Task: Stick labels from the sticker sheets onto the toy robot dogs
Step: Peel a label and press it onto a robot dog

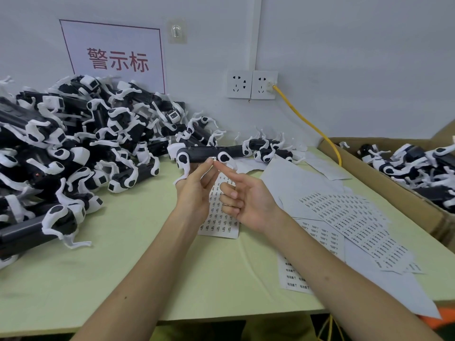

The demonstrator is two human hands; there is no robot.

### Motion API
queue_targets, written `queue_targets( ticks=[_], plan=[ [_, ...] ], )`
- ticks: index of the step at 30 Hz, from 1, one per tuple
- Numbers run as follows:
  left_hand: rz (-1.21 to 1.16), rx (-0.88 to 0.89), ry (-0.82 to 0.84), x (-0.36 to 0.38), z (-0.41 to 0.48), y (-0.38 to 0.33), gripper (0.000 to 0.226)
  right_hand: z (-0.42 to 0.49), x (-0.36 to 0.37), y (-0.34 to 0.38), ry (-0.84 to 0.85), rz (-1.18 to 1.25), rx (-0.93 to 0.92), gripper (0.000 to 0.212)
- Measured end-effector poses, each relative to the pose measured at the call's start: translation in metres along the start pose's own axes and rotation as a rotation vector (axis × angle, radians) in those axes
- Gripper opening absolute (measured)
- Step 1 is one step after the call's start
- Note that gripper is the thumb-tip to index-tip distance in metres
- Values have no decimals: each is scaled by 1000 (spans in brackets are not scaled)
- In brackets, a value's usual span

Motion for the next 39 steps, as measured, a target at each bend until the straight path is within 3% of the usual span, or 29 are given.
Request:
queue_targets(
  ticks=[8, 22, 36, 39],
  plan=[
    [90, 127, -74, -4, 1, -5, 15, -1, 2, 0, -14, -13, -9, 46],
    [81, 130, -215, -16, 2, 5, 12, 1, 3, 0, -5, -14, -26, 53],
    [111, 146, -281, -22, 3, 8, 12, 1, 3, 2, -12, -78, -39, 47],
    [86, 135, -311, -27, 4, 7, 11, 3, -2, 3, -38, -73, -43, 56]
  ],
)
Point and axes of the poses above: each hand's wrist, its own z-axis towards the middle knuckle, its own x-axis out of the palm, y = z × x, the point moved 8 cm from there along z, towards the middle knuckle, and after that the axes turned 11 degrees about x, right-handed, at the moved point
